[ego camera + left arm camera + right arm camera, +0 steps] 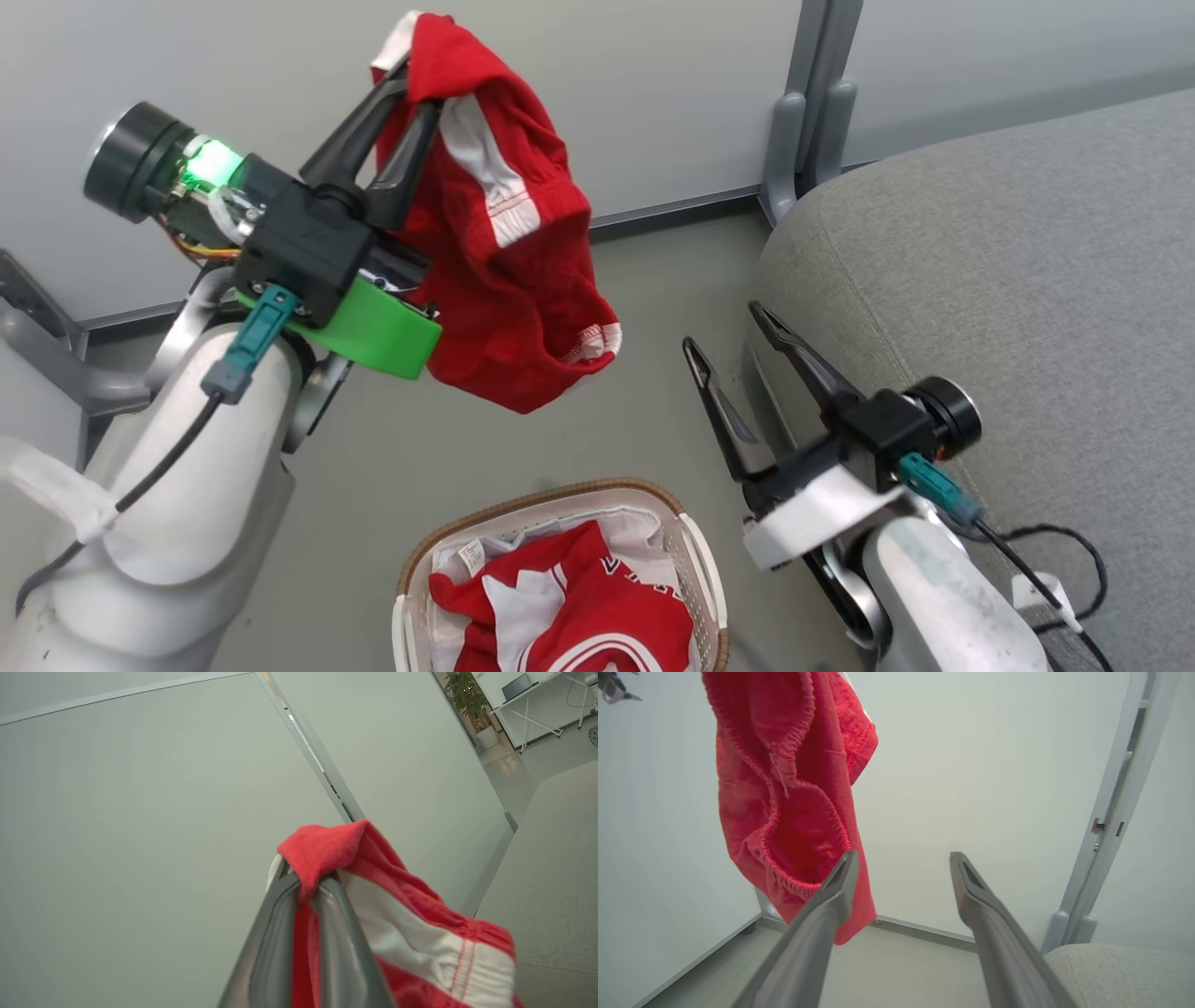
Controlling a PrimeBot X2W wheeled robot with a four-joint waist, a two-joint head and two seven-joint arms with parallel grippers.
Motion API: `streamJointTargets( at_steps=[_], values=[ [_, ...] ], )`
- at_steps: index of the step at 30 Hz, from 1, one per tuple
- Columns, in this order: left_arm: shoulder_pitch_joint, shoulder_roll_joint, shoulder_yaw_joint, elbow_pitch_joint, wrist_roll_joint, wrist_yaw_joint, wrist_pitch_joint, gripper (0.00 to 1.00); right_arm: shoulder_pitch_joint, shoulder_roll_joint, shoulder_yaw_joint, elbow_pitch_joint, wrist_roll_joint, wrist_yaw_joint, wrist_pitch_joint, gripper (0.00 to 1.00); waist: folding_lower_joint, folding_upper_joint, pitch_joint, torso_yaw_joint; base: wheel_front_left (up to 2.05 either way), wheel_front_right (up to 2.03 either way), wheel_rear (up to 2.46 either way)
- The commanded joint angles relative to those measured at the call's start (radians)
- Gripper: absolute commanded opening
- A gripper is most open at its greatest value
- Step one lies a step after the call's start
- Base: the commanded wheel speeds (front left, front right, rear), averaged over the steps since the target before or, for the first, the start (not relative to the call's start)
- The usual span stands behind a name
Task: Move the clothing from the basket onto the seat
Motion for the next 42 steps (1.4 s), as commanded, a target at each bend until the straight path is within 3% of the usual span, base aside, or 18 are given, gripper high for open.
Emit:
streamJointTargets(
  at_steps=[1, 17, 18, 19, 20, 21, 28, 29, 30, 32, 42],
  values=[
    [-0.015, -0.004, -0.009, -0.004, 0.003, -0.002, 0.001, 0.0, -0.027, -0.004, 0.016, 0.023, 0.004, -0.001, -0.002, 1.0, 0.0001, 0.0, 0.0, 0.008, 0.0, 0.0, 0.0],
    [-0.003, -0.03, -0.151, -0.085, -0.015, -0.002, -0.001, 0.0, -0.294, -0.004, 0.24, 0.408, -0.001, -0.001, -0.002, 1.0, 0.0001, 0.0, -0.019, 0.057, 0.0, 0.0, 0.0],
    [0.0, -0.031, -0.152, -0.089, -0.019, -0.002, 0.0, 0.0, -0.306, -0.005, 0.249, 0.419, 0.013, -0.001, -0.002, 0.45, 0.0001, 0.0, -0.019, 0.06, 0.0, 0.0, 0.0],
    [0.005, -0.031, -0.151, -0.092, -0.023, 0.0, 0.001, 0.0, -0.314, -0.004, 0.258, 0.428, 0.022, -0.001, -0.002, 0.35, 0.0001, 0.0, -0.019, 0.061, 0.0, 0.0, 0.0],
    [0.012, -0.029, -0.147, -0.092, -0.03, 0.006, 0.001, 0.0, -0.322, -0.004, 0.265, 0.436, 0.032, -0.001, -0.002, 0.04, 0.0001, 0.0, -0.018, 0.063, 0.0, 0.0, 0.0],
    [0.018, -0.026, -0.144, -0.091, -0.033, 0.009, 0.001, 0.0, -0.328, -0.005, 0.267, 0.439, 0.039, -0.001, -0.002, 0.0, 0.0001, 0.0, -0.018, 0.064, 0.0, 0.0, 0.0],
    [0.088, -0.007, -0.089, -0.047, -0.093, 0.05, -0.024, 0.0, -0.315, -0.004, 0.235, 0.415, 0.05, -0.001, -0.002, 0.0, 0.0001, 0.0, -0.012, 0.06, 0.0, 0.0, 0.0],
    [0.1, -0.005, -0.079, -0.042, -0.099, 0.06, -0.033, 0.07, -0.31, -0.005, 0.229, 0.41, 0.049, -0.001, -0.002, 0.0, 0.0001, 0.0, -0.01, 0.058, 0.0, 0.0, 0.0],
    [0.116, -0.004, -0.067, -0.034, -0.105, 0.073, -0.043, 0.27, -0.305, -0.004, 0.219, 0.402, 0.046, -0.001, -0.002, 0.0, 0.0001, 0.0, -0.009, 0.056, 0.0, 0.0, 0.0],
    [0.152, -0.004, -0.054, -0.015, -0.116, 0.089, -0.059, 0.99, -0.3, -0.004, 0.198, 0.386, 0.039, -0.001, -0.001, 0.0, 0.0001, 0.0, -0.006, 0.053, 0.0, 0.0, 0.0],
    [0.339, -0.064, 0.001, 0.047, -0.188, 0.129, -0.089, 1.0, -0.254, -0.004, 0.073, 0.33, -0.003, -0.001, -0.001, 0.0, 0.0001, 0.0, -0.01, 0.037, 0.0, 0.0, 0.0]
  ],
)
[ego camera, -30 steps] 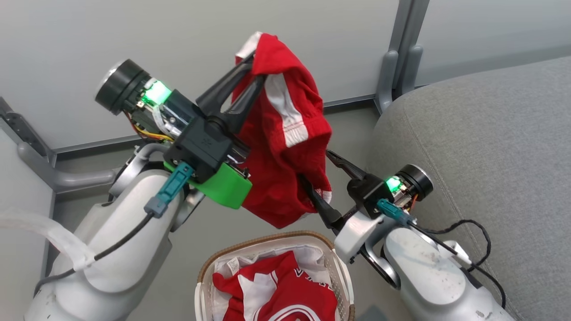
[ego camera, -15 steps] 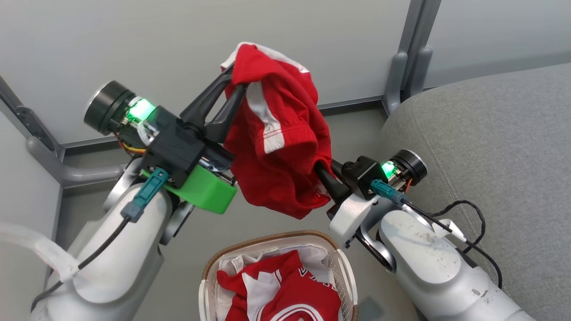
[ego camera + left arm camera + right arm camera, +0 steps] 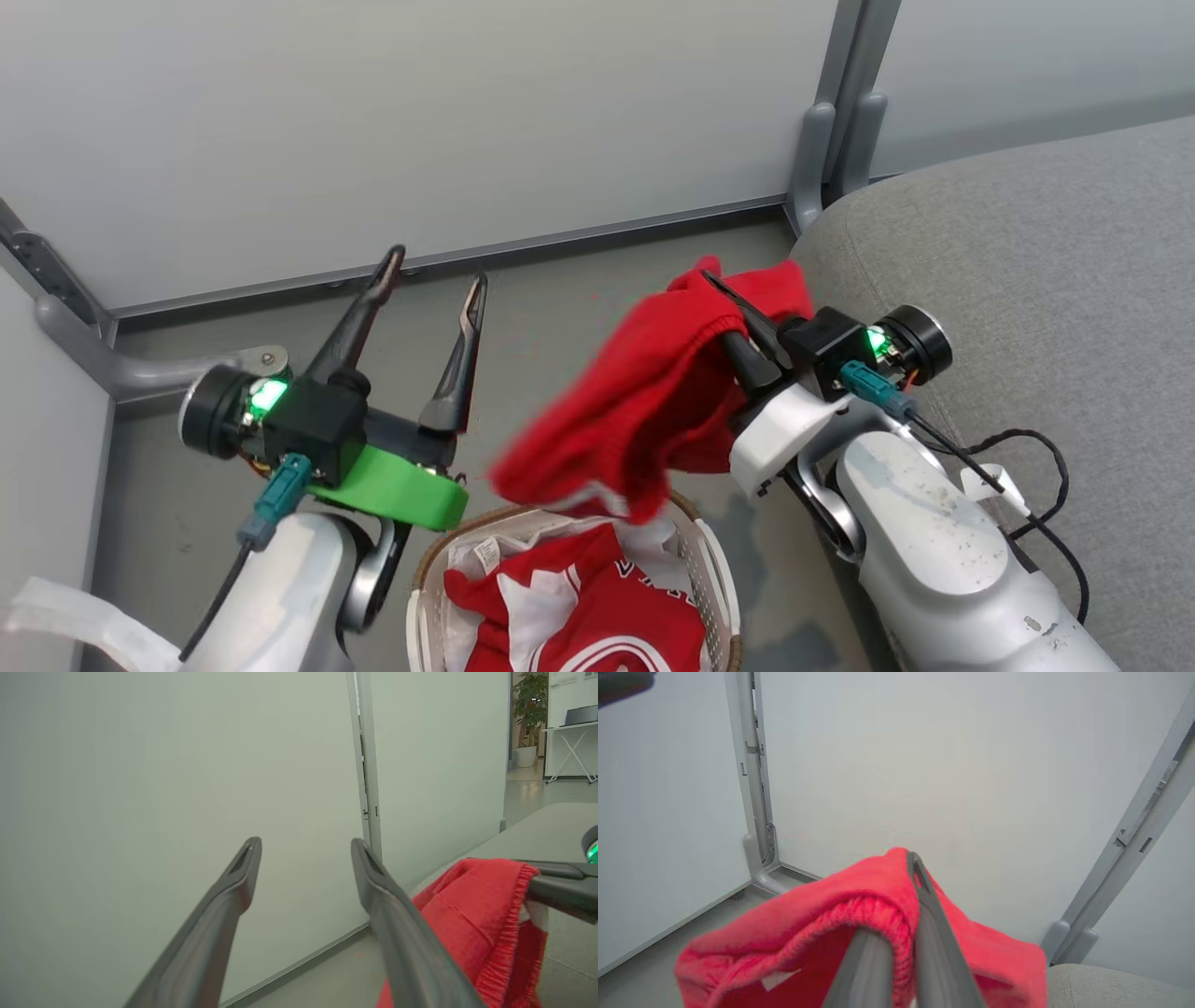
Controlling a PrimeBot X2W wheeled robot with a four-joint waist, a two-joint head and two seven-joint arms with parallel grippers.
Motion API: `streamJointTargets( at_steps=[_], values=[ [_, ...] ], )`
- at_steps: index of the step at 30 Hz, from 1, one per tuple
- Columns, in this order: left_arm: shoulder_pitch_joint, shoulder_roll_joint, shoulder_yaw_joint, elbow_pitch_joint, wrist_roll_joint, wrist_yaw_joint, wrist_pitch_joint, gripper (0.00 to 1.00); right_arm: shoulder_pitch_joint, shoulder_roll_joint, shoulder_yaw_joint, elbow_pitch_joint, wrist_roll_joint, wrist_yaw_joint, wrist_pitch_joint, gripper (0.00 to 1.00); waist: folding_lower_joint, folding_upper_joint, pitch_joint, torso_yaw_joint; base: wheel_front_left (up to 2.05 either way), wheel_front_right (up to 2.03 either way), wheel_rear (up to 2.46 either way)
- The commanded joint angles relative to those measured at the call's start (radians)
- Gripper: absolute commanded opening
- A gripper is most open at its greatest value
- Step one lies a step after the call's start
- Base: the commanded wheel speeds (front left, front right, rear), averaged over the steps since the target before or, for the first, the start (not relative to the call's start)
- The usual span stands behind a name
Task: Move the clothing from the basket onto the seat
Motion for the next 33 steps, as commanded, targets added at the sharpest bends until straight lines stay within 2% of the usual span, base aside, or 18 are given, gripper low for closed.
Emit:
streamJointTargets(
  at_steps=[1, 13, 21, 27, 33],
  values=[
    [0.037, -0.011, 0.009, 0.0, -0.003, 0.003, -0.003, 1.0, 0.016, -0.004, -0.018, -0.007, -0.011, -0.001, -0.001, 0.0, 0.0, 0.0, -0.003, -0.003, 0.0, 0.0, 0.0],
    [0.214, -0.089, 0.021, 0.072, 0.019, -0.059, -0.002, 1.0, 0.067, -0.004, -0.109, -0.016, -0.062, -0.001, -0.001, 0.0, 0.0, 0.0, -0.009, -0.008, 0.0, 0.0, 0.0],
    [0.252, -0.126, 0.052, 0.096, 0.044, -0.074, -0.002, 1.0, 0.082, -0.004, -0.141, -0.046, -0.075, -0.001, -0.001, 0.0, 0.0, 0.0, 0.0, -0.029, 0.0, 0.0, 0.0],
    [0.261, -0.15, 0.061, 0.103, 0.069, -0.088, -0.003, 1.0, 0.105, -0.004, -0.197, -0.089, -0.105, -0.001, -0.001, 0.0, 0.0, 0.0, 0.027, -0.096, 0.0, 0.0, 0.0],
    [0.243, -0.167, 0.078, 0.112, 0.086, -0.1, -0.003, 1.0, 0.129, -0.003, -0.26, -0.142, -0.136, -0.001, -0.001, 0.0, 0.0, 0.0, 0.075, -0.228, 0.0, 0.0, 0.0]
  ],
)
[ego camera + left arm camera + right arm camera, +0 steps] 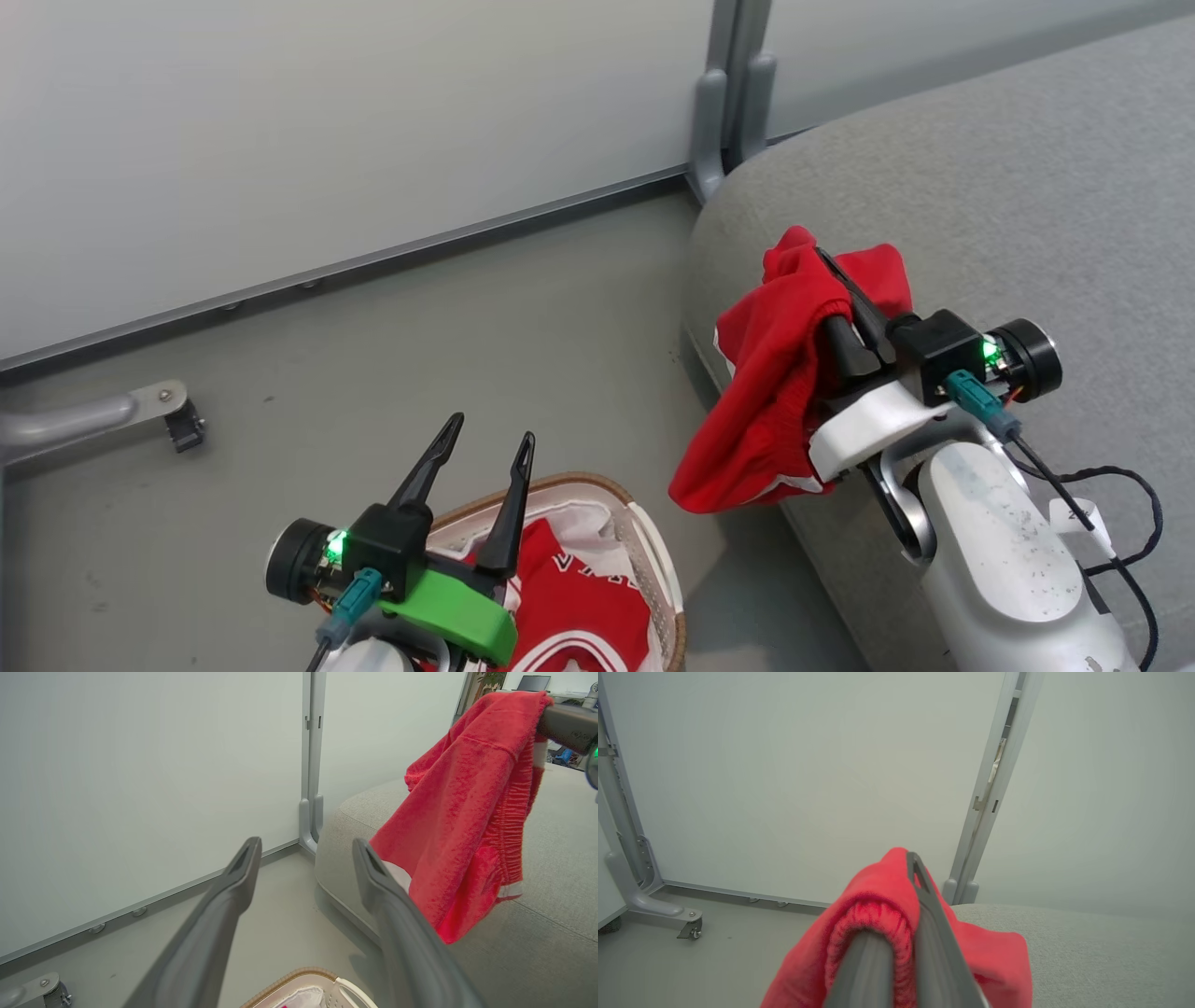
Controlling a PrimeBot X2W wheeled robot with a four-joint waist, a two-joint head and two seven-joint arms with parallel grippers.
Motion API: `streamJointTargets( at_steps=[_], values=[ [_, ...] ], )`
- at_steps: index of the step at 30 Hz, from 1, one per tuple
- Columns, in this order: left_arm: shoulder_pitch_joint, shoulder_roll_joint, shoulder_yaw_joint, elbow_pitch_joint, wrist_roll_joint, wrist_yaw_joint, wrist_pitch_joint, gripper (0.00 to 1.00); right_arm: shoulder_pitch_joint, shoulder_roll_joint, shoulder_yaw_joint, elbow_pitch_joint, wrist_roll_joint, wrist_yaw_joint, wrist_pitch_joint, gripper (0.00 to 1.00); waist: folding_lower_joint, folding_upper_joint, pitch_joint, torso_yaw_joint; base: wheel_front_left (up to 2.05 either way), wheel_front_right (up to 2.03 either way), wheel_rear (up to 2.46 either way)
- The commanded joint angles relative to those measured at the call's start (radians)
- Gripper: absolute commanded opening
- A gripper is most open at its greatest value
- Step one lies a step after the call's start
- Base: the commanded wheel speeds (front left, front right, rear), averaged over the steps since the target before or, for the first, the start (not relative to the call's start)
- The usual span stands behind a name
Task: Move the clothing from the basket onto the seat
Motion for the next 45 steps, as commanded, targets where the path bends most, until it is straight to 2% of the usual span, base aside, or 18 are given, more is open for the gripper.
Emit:
streamJointTargets(
  at_steps=[1, 6, 11, 16, 21, 29, 37, 41, 45],
  values=[
    [-0.011, -0.004, 0.005, 0.001, 0.012, -0.004, -0.001, 1.0, 0.01, -0.003, -0.011, -0.022, -0.002, -0.002, -0.001, 0.0, 0.0, 0.0, 0.051, -0.109, 0.0, 0.0, 0.0],
    [-0.036, -0.011, 0.0, 0.011, 0.026, -0.014, -0.001, 1.0, 0.029, -0.003, -0.043, -0.053, -0.004, -0.002, -0.001, 0.0, 0.0, 0.0, 0.093, -0.222, 0.0, 0.0, 0.0],
    [-0.062, -0.003, -0.02, 0.021, 0.04, -0.023, -0.001, 1.0, 0.037, -0.002, -0.06, -0.068, 0.012, -0.001, -0.001, 0.0, 0.0, 0.0, 0.139, -0.306, 0.0, 0.0, 0.0],
    [-0.085, 0.011, -0.032, 0.025, 0.051, -0.026, -0.001, 1.0, 0.02, -0.002, -0.069, -0.076, 0.028, -0.001, -0.001, 0.0, 0.0, 0.0, 0.186, -0.358, 0.0, 0.0, 0.0],
    [-0.114, 0.021, -0.054, 0.032, 0.06, -0.03, -0.001, 1.0, -0.008, -0.002, -0.089, -0.081, 0.036, -0.001, -0.001, 0.0, 0.0, 0.0, 0.228, -0.362, 0.0, 0.0, 0.0],
    [-0.176, 0.032, -0.088, 0.019, 0.068, -0.03, -0.001, 1.0, -0.115, -0.002, -0.165, -0.084, 0.001, -0.001, -0.001, 0.0, 0.0, 0.0, 0.304, -0.283, 0.0, 0.0, 0.0],
    [-0.269, 0.036, -0.128, 0.006, 0.084, -0.031, -0.001, 1.0, -0.372, -0.01, -0.301, -0.07, -0.15, -0.001, -0.001, 0.0, 0.0, 0.0, 0.433, -0.123, 0.0, 0.0, 0.0],
    [-0.306, 0.031, -0.147, 0.0, 0.087, -0.031, -0.001, 1.0, -0.513, -0.069, -0.356, -0.052, -0.181, -0.001, -0.001, 0.0, 0.0, 0.0, 0.499, -0.04, 0.0, 0.0, 0.0],
    [-0.34, 0.012, -0.168, -0.02, 0.087, -0.031, -0.001, 1.0, -0.64, -0.19, -0.437, -0.043, -0.213, -0.002, -0.001, 0.0, 0.0, 0.0, 0.569, 0.04, 0.0, 0.0, 0.0]
  ],
)
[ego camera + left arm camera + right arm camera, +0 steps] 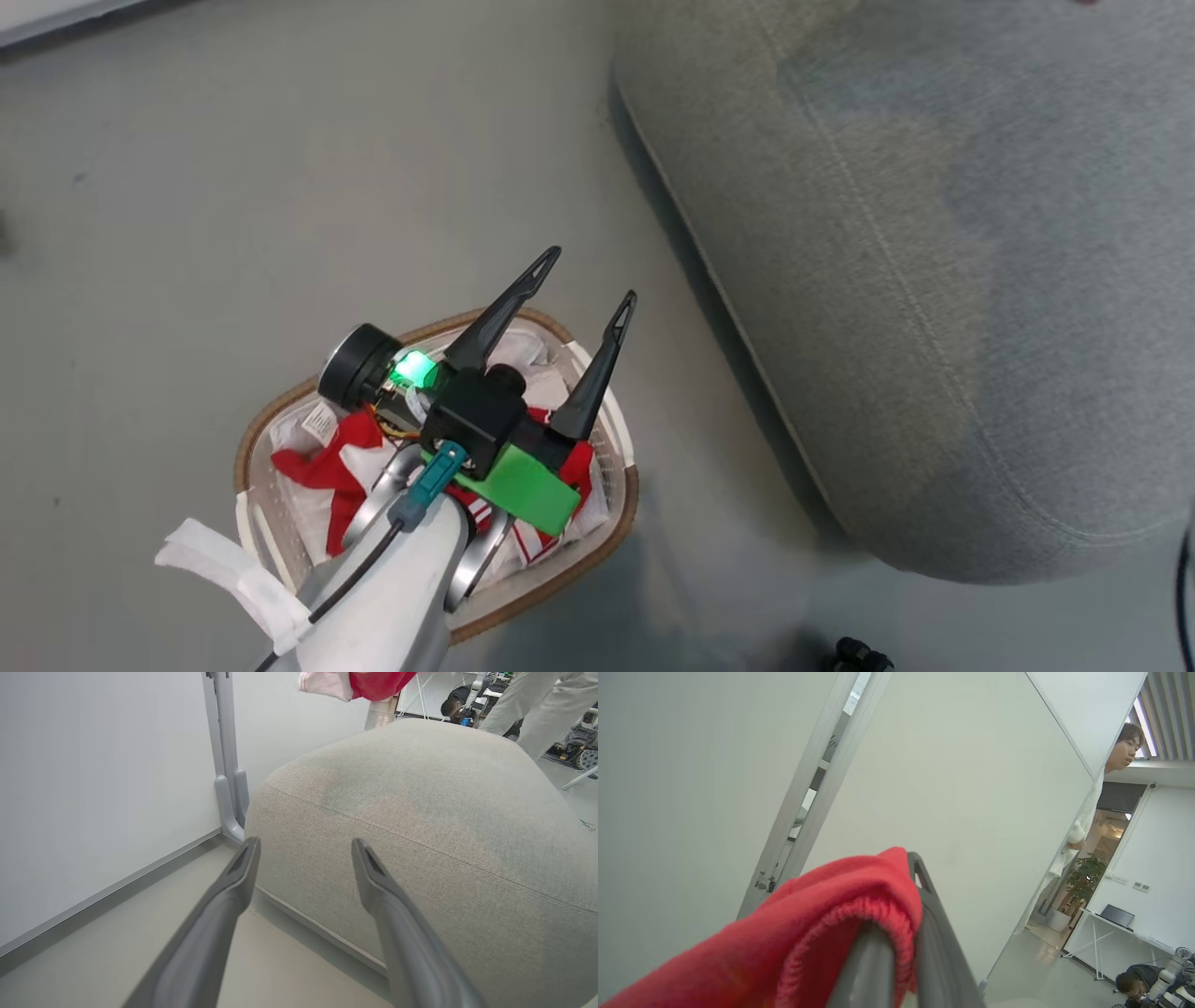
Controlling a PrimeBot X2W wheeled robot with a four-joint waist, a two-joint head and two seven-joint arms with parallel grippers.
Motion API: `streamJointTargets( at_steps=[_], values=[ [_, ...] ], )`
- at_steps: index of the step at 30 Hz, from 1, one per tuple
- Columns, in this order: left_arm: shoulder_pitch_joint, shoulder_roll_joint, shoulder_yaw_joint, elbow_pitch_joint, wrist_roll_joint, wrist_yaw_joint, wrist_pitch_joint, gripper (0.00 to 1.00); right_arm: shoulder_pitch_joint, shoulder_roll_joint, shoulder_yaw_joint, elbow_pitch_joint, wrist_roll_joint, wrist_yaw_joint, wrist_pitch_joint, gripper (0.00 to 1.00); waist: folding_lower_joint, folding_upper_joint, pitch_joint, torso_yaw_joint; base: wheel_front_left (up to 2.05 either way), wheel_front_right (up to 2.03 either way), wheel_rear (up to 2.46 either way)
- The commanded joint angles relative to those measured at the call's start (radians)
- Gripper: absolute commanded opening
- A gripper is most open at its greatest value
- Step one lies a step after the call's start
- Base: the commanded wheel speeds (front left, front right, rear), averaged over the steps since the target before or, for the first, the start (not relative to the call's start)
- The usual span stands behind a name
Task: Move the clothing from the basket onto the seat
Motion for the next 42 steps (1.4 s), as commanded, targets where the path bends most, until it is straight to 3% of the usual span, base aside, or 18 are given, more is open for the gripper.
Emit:
streamJointTargets(
  at_steps=[1, 4, 8, 19, 20, 22, 23, 24, 33, 42],
  values=[
    [-0.031, -0.01, -0.003, -0.012, 0.003, -0.003, -0.001, 1.0, -0.025, -0.028, -0.024, 0.008, -0.013, -0.001, -0.001, 0.0, -0.0002, -0.0001, 0.152, 0.154, 0.0, 0.0, 0.0],
    [-0.05, -0.02, -0.013, -0.042, 0.01, -0.003, -0.001, 1.0, -0.077, -0.109, -0.079, 0.053, -0.031, -0.002, -0.001, 0.0, -0.0002, -0.0001, 0.209, 0.205, 0.0, 0.0, 0.0],
    [-0.057, -0.033, -0.018, -0.064, 0.02, -0.002, -0.001, 1.0, -0.063, -0.139, -0.135, 0.103, -0.022, -0.001, -0.001, 0.0, -0.0002, -0.0001, 0.252, 0.226, 0.0, 0.0, 0.0],
    [-0.067, -0.024, 0.004, -0.061, 0.031, 0.005, -0.001, 1.0, 0.151, -0.089, -0.238, 0.172, -0.009, -0.001, -0.001, 0.02, -0.0002, -0.0001, 0.292, 0.199, 0.0, 0.0, 0.0],
    [-0.067, -0.022, 0.007, -0.06, 0.03, 0.005, -0.001, 1.0, 0.164, -0.083, -0.239, 0.168, -0.007, -0.001, -0.001, 0.07, -0.0002, -0.0001, 0.29, 0.194, 0.0, 0.0, 0.0],
    [-0.071, -0.017, 0.015, -0.059, 0.028, 0.006, -0.001, 1.0, 0.192, -0.068, -0.229, 0.144, -0.01, -0.002, -0.001, 0.36, -0.0002, -0.0001, 0.287, 0.182, 0.0, 0.0, 0.0],
    [-0.073, -0.015, 0.019, -0.059, 0.026, 0.006, -0.001, 1.0, 0.208, -0.052, -0.221, 0.128, -0.001, -0.001, -0.001, 0.96, -0.0002, -0.0001, 0.283, 0.177, 0.0, 0.0, 0.0],
    [-0.075, -0.012, 0.027, -0.06, 0.025, 0.008, -0.001, 1.0, 0.223, -0.04, -0.217, 0.121, 0.006, -0.001, -0.001, 1.0, -0.0002, -0.0001, 0.278, 0.174, 0.0, 0.0, 0.0],
    [-0.044, -0.005, 0.102, -0.064, -0.004, 0.021, -0.001, 1.0, 0.36, 0.0, -0.167, 0.08, 0.015, -0.002, -0.001, 1.0, -0.0002, -0.0001, 0.182, 0.15, 0.0, 0.0, 0.0],
    [0.021, -0.025, 0.206, -0.05, -0.038, 0.031, -0.001, 1.0, 0.381, 0.012, -0.104, 0.051, 0.041, -0.001, -0.001, 1.0, -0.0002, -0.0001, 0.019, 0.159, 0.0, 0.0, 0.0]
  ],
)
